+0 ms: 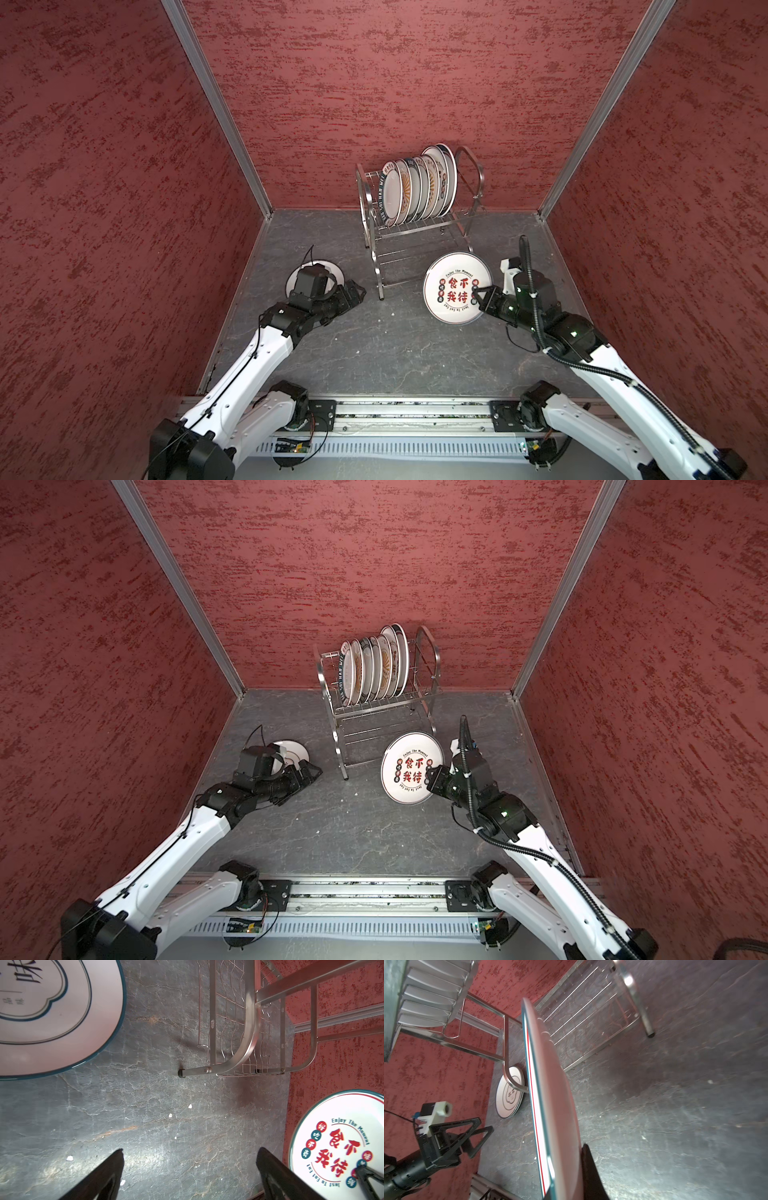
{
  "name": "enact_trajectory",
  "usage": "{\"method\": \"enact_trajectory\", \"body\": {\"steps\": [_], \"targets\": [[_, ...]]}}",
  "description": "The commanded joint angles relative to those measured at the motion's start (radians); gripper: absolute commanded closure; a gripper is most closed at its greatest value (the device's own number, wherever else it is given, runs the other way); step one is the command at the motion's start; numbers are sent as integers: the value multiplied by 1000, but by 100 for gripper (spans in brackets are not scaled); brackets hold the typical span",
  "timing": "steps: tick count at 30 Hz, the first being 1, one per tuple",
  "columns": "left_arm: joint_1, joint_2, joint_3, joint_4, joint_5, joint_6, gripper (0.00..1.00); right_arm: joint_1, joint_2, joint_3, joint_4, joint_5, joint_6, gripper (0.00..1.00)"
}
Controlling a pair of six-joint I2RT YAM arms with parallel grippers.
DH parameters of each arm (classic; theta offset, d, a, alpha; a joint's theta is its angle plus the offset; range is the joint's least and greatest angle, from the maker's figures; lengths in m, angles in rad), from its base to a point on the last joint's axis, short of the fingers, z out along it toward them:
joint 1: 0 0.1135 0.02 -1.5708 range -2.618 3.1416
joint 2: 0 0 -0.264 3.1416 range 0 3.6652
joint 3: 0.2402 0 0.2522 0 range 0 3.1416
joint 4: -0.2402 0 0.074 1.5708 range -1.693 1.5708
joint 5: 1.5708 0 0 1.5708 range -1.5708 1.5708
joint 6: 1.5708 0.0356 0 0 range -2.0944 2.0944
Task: Unload the plates from the dish rack
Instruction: Place the plate among the plates.
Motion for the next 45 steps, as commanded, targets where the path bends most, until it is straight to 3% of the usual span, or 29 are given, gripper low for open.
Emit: {"method": "enact_trajectory", "body": {"steps": [1,8,36,40,45], "targets": [[-6,-1,-26,81,15,-37,1,-3,29,-24,242,-140,87,100],[-19,18,-28,142,44,-49,0,0,123,-96,469,-260,168,100],[-57,128,-46,405,183,-103,9,56,333,-92,713,-338,235,100],[-77,131,-51,440,194,-111,14,62,352,-88,730,-345,240,100],[-86,140,-57,456,199,-109,29,75,376,-84,759,-354,249,100]]}}
